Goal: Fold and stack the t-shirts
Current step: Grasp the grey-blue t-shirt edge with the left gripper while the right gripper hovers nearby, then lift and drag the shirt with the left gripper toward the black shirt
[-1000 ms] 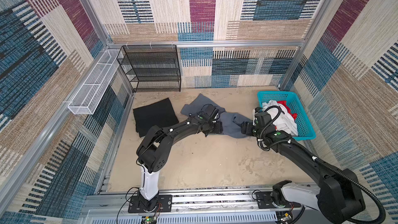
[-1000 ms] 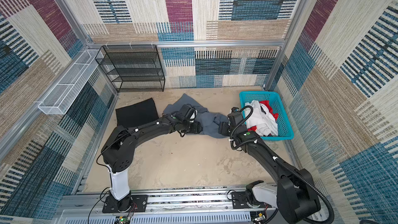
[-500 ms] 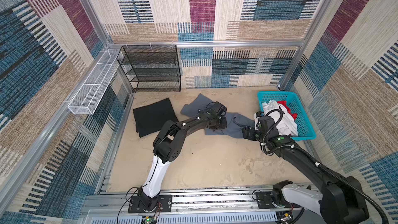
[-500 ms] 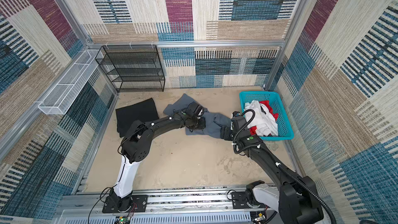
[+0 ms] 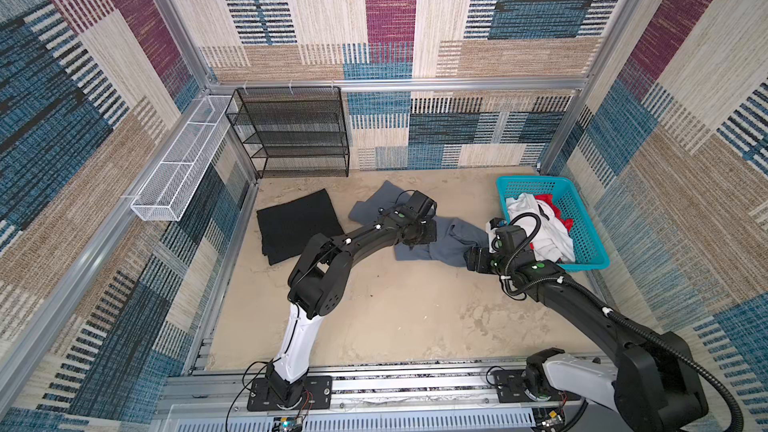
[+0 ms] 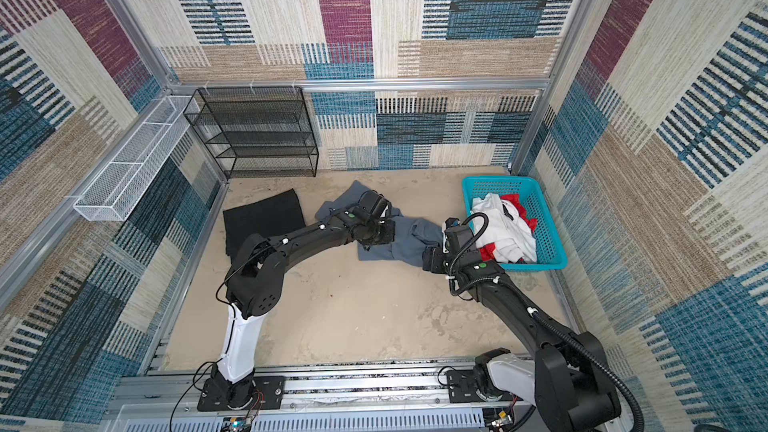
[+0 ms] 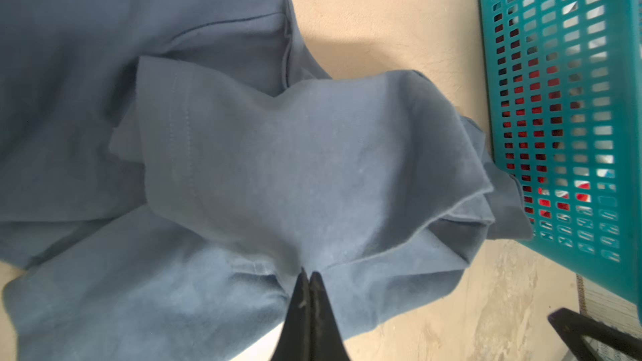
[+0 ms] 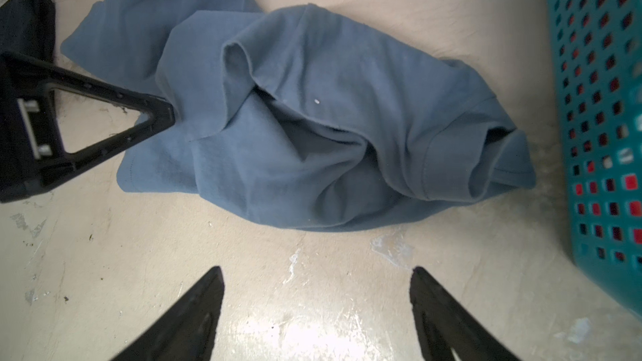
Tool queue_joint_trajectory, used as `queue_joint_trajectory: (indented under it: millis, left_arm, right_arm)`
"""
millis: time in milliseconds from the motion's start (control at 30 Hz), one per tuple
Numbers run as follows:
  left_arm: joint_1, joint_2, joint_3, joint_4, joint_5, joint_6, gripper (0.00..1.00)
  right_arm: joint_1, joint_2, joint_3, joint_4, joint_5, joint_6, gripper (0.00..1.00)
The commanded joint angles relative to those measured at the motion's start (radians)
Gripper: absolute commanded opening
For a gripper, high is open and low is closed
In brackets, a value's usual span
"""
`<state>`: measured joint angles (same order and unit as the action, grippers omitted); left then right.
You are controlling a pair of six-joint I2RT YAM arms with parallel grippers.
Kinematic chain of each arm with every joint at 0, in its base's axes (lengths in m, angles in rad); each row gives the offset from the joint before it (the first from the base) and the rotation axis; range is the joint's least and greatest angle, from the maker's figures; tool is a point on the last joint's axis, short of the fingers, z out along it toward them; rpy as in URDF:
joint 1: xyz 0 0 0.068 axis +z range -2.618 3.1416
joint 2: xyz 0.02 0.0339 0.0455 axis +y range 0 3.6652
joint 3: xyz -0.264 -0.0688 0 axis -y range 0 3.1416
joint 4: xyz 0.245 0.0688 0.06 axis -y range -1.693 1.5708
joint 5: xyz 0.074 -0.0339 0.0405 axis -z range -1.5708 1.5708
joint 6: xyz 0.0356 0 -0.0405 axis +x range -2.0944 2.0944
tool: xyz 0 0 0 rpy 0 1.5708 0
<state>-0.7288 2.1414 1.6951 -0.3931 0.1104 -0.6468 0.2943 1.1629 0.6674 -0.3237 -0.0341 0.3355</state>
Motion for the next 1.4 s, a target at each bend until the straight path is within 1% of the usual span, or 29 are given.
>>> queue_joint_trajectory:
  millis: [0, 33, 67, 233, 300, 500, 600, 667, 867, 1033, 1100, 1167, 1300, 1367]
  left_arm:
    - [0.0, 0.002, 0.0, -0.015, 0.011, 0.015, 0.22]
    - [0.0, 0.003, -0.003, -0.013, 0.011, 0.009, 0.29]
    - [0.0, 0.005, -0.005, -0.014, 0.007, 0.006, 0.32]
    - [0.0, 0.024, -0.002, -0.022, -0.009, 0.002, 0.33]
    - [0.0, 0.034, 0.002, -0.019, -0.007, 0.0, 0.28]
    - [0.001, 0.03, 0.011, -0.018, -0.013, -0.002, 0.08]
    - [0.0, 0.011, 0.006, -0.018, -0.016, 0.004, 0.05]
    - [0.0, 0.002, 0.006, -0.023, -0.021, 0.011, 0.0]
    - [0.0, -0.015, -0.003, -0.009, -0.008, 0.019, 0.0]
    - [0.0, -0.07, 0.013, -0.002, 0.006, 0.028, 0.0]
    - [0.0, -0.069, 0.084, -0.027, -0.003, 0.044, 0.0]
    - [0.001, -0.023, 0.204, -0.08, 0.001, 0.066, 0.0]
    - [-0.007, 0.131, 0.555, -0.217, 0.087, 0.105, 0.0]
    - [-0.023, 0.178, 0.733, -0.286, 0.094, 0.139, 0.0]
  right_arm:
    - [0.0, -0.015, 0.0, 0.024, 0.004, 0.005, 0.85]
    - [0.0, -0.018, -0.003, 0.022, 0.005, 0.007, 0.85]
    - [0.0, -0.021, -0.006, 0.02, 0.006, 0.008, 0.85]
    - [0.0, -0.028, -0.012, 0.011, -0.003, 0.008, 0.85]
    - [0.0, -0.032, -0.011, 0.008, 0.001, 0.006, 0.85]
    - [0.0, -0.036, -0.008, 0.004, 0.005, 0.002, 0.85]
    - [0.0, -0.031, -0.01, 0.01, 0.0, 0.002, 0.85]
    - [0.0, -0.024, -0.013, 0.014, -0.003, 0.003, 0.85]
    - [0.0, -0.021, -0.015, 0.019, -0.012, 0.007, 0.85]
    - [-0.014, -0.054, 0.001, -0.011, 0.035, 0.014, 0.86]
    - [-0.04, -0.079, 0.008, -0.014, 0.035, 0.02, 0.86]
    - [-0.059, -0.097, 0.02, -0.02, 0.034, 0.019, 0.86]
    - [-0.069, -0.115, 0.04, -0.045, 0.04, 0.013, 0.85]
    - [-0.07, -0.134, 0.044, -0.055, 0.044, 0.009, 0.86]
